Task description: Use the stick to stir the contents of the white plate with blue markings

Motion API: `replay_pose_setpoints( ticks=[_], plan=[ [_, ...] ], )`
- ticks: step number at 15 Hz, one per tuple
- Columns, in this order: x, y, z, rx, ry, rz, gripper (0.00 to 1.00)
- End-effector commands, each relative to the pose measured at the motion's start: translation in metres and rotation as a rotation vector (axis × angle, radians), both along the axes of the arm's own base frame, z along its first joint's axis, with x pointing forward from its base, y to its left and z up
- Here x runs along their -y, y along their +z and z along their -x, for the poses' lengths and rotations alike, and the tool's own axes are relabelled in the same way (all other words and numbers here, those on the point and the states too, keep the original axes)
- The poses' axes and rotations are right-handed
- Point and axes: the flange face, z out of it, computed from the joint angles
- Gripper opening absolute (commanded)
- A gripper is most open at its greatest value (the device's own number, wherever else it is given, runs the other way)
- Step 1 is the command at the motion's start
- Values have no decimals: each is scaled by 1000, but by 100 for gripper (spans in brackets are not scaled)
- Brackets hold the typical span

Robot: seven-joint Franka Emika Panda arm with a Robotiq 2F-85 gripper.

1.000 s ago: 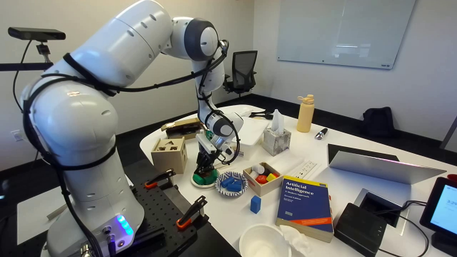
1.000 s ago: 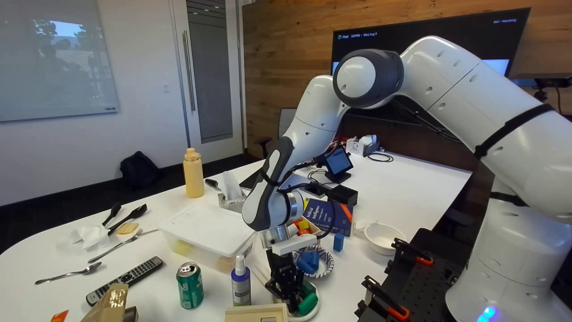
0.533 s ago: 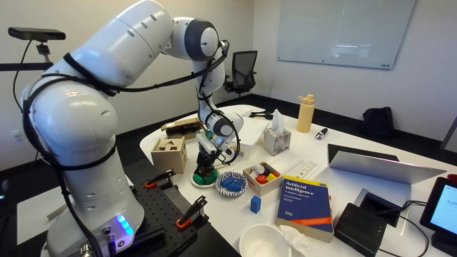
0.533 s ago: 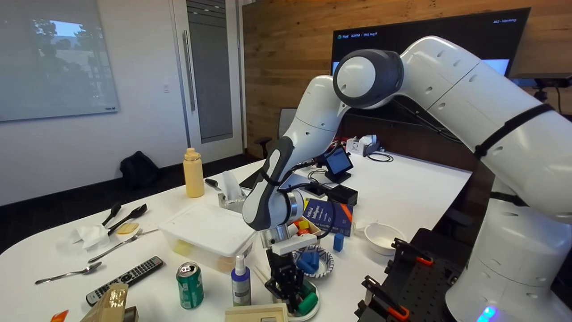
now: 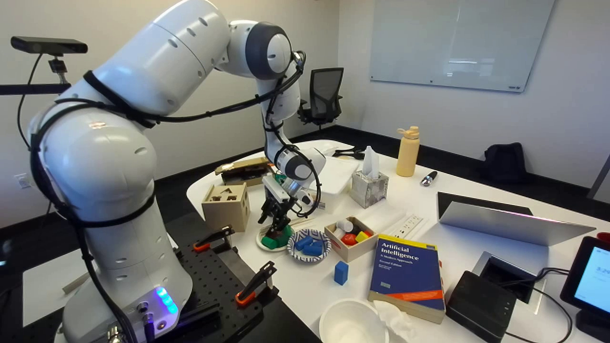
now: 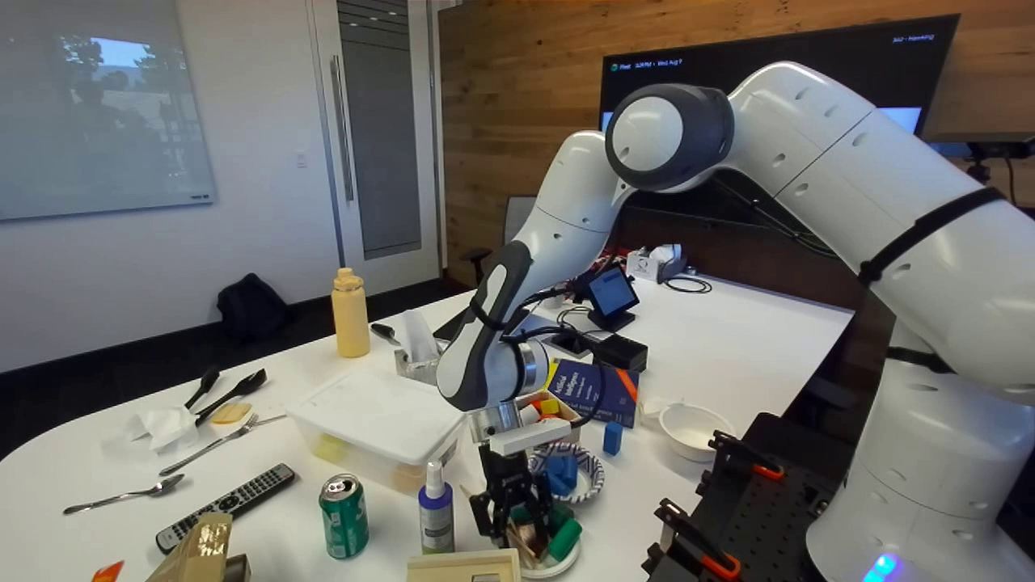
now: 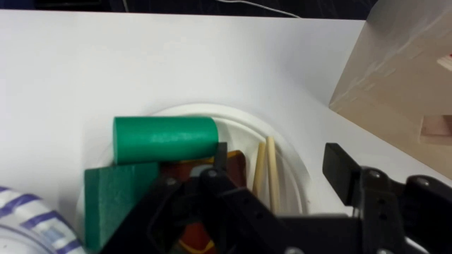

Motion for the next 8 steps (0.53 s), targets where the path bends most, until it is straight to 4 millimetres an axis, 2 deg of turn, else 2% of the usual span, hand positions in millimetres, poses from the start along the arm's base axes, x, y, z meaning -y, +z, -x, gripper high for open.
replay_pose_setpoints(
  ticks=[1, 5, 8],
  plan=[
    [-1, 43, -4, 39, -9, 34, 100],
    [-3, 92, -14, 109, -19, 71, 100],
    [-1, 121, -19, 143, -27, 104, 100]
  ],
)
